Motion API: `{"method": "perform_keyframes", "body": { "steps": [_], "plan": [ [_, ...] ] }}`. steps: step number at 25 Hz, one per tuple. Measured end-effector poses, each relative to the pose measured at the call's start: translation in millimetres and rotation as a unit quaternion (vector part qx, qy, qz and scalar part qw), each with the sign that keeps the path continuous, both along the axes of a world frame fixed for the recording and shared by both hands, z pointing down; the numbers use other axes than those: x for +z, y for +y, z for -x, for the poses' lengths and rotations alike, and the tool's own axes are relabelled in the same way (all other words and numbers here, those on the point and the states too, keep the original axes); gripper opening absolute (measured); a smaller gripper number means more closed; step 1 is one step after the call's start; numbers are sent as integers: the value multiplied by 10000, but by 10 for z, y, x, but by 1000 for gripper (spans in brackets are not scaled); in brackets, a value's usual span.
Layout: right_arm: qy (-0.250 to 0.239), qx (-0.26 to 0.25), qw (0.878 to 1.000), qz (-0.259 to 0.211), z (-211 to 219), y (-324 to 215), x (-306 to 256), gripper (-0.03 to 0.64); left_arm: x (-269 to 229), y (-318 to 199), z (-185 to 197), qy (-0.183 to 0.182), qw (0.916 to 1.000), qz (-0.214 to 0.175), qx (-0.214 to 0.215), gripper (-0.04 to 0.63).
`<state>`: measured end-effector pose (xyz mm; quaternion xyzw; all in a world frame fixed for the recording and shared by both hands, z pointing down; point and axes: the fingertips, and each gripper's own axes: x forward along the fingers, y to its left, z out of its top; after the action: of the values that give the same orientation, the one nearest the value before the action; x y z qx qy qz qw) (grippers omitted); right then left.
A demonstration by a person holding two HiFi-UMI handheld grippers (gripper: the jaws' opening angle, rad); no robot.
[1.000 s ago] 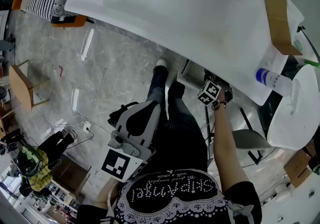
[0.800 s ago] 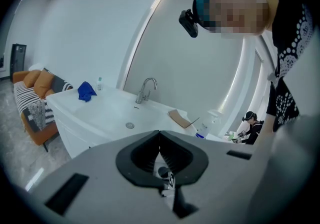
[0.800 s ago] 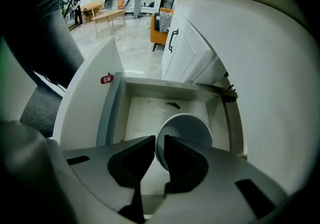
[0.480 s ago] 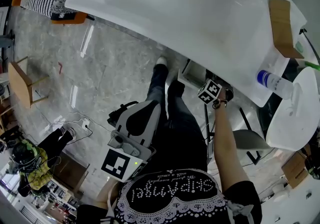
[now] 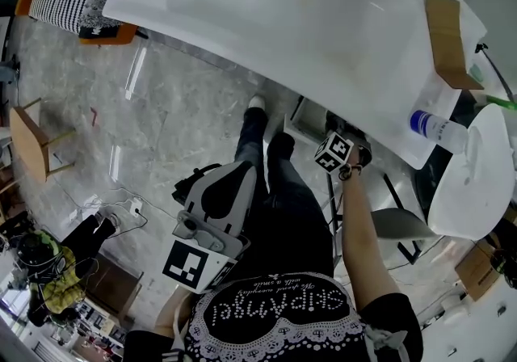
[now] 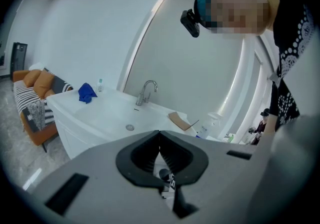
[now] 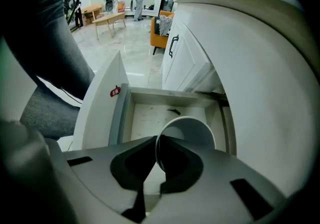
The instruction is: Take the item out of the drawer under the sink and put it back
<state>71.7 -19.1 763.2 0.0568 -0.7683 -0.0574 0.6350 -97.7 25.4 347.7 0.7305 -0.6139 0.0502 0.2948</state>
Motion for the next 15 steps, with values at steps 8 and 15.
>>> {"method": "perform_keyframes", "body": {
  "steps": [8, 15],
  "plan": [
    [-200, 102, 9997, -119, 13, 62, -200, 25, -51, 78, -11, 25, 9999, -148, 50, 5],
    [-399, 408, 9979, -302, -56, 152, -432, 23, -76, 220, -14, -58, 9994, -249, 253, 5]
  ]
}}
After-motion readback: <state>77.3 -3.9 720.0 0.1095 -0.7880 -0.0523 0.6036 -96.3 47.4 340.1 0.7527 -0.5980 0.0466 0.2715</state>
